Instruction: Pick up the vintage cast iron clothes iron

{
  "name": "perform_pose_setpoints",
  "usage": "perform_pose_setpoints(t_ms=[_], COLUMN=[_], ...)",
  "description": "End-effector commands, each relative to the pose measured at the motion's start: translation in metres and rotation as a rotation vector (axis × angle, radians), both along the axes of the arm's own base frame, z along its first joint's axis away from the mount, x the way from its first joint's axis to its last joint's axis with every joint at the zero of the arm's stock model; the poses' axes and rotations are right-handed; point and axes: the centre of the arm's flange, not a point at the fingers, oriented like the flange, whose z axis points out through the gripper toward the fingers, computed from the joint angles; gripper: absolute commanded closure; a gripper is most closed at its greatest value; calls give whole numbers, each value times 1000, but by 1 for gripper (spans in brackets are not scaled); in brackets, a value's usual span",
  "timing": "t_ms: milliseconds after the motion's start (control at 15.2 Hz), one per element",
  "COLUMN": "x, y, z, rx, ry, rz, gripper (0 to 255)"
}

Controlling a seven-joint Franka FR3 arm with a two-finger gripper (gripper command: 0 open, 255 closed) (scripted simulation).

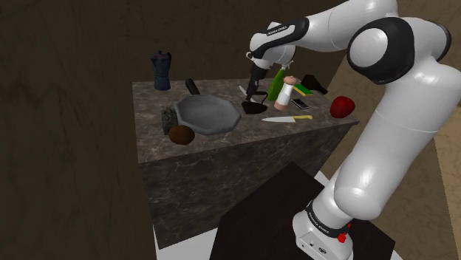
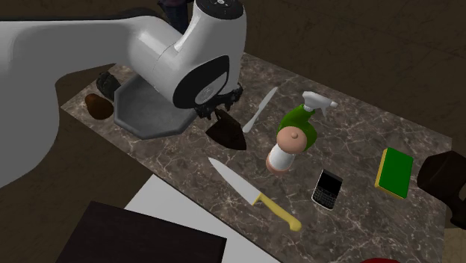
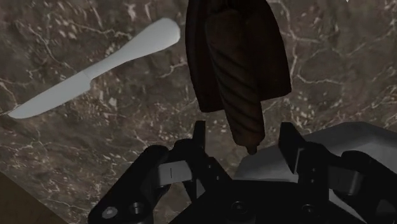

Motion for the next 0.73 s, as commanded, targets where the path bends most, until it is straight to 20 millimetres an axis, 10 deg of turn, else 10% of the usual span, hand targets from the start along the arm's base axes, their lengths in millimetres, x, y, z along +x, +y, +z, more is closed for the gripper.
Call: perform_pose_setpoints(t_ms=[0,660], x=[0,0], y=[0,0], z=[-1,10], rx=[0,0], ry=[0,0], rz=[0,0], gripper=[255,255])
